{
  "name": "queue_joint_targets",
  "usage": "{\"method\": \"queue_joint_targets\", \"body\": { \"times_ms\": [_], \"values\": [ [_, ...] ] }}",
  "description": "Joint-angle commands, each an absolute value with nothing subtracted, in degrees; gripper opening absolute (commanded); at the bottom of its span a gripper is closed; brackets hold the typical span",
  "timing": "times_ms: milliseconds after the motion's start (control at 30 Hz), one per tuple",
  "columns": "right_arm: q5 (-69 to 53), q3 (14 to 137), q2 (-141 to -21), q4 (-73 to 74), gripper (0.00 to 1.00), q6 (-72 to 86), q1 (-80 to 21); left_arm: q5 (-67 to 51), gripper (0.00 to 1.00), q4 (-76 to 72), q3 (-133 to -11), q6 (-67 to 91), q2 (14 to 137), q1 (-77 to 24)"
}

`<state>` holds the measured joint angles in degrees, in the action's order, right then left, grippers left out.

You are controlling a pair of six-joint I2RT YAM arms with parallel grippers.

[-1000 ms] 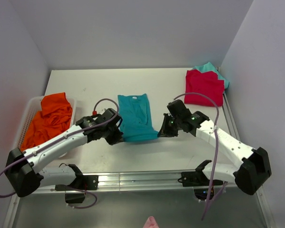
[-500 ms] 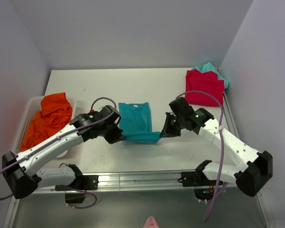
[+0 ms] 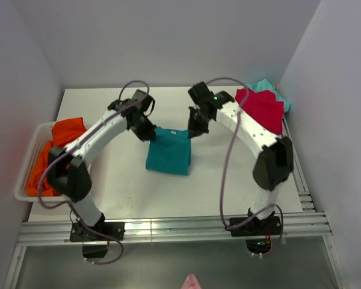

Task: Fold and stack the t-shirts
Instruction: Fold the tshirt

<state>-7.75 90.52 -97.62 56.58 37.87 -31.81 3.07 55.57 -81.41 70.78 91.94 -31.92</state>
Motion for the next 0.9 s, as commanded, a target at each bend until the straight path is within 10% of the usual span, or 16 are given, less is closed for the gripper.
{"method": "queue_joint_targets", "body": {
  "times_ms": [0, 33, 100, 133, 167, 200, 667, 867],
  "values": [
    [-3.1, 105.3, -108.3, 60.6, 0.00, 33.7, -29.3, 1.9, 0.01, 54.8, -95.0, 60.5, 105.3, -25.1],
    [-3.0, 109.2, -111.8, 62.4, 0.00, 33.1, -28.7, 1.4, 0.11, 54.1, -98.2, 59.0, 108.9, -23.8],
    [-1.2, 123.8, -123.2, 66.5, 0.44, 33.4, -27.2, 0.5, 0.93, 55.1, -109.2, 54.9, 120.5, -21.2],
    [-0.3, 129.4, -127.1, 71.6, 0.65, 33.7, -26.0, -0.3, 0.99, 60.1, -113.9, 54.1, 124.3, -20.5],
    [-0.1, 138.7, -133.0, 73.4, 0.87, 33.7, -25.6, -0.3, 1.00, 61.5, -121.0, 53.2, 129.6, -19.3],
    [-0.5, 141.4, -134.8, 74.4, 0.88, 33.9, -25.1, -0.4, 1.00, 62.0, -122.9, 52.7, 130.9, -18.7],
    [-9.3, 83.5, -101.2, 44.1, 0.90, 36.9, -22.2, -1.3, 0.99, 53.2, -106.3, 52.2, 117.1, -12.9],
    [-14.9, 77.4, -103.7, 33.4, 0.90, 36.5, -23.8, -3.0, 0.99, 49.4, -95.1, 54.8, 109.6, -13.4]
  ]
}}
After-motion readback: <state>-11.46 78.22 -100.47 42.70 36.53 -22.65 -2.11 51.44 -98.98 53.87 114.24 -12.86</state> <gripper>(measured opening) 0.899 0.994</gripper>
